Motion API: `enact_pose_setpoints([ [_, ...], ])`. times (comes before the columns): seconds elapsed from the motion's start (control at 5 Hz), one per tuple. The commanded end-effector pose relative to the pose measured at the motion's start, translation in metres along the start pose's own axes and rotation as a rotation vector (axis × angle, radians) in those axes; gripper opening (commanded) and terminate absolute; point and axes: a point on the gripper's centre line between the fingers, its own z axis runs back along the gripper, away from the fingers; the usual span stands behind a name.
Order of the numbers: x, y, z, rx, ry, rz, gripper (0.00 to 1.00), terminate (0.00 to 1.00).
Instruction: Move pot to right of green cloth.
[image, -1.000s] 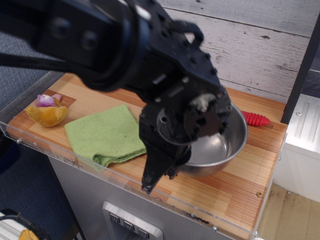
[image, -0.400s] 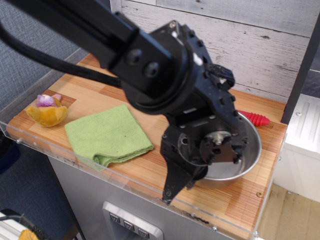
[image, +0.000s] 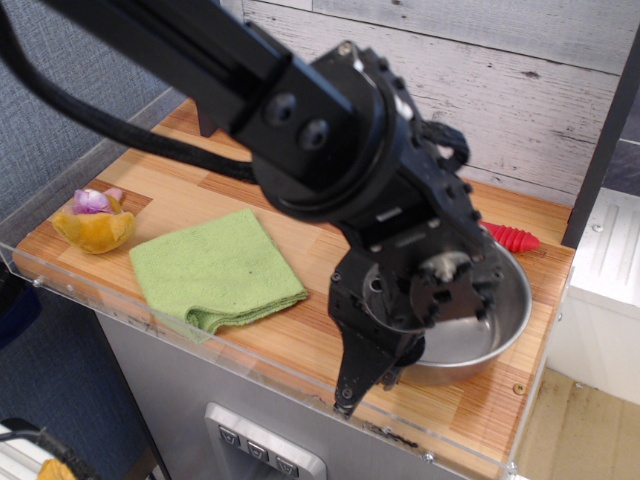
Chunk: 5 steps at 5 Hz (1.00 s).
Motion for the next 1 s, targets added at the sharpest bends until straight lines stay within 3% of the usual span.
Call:
enact_pose_setpoints([
  [0.0, 0.005, 0.001, 0.009, 0.003, 0.026, 0.033, 1.0, 0.0],
  [0.4, 0.012, -0.002, 0.016, -0.011, 0.026, 0.035, 1.0, 0.0],
  [0.8, 0.039, -0.009, 0.047, -0.074, 0.009, 0.051, 1.0, 0.0],
])
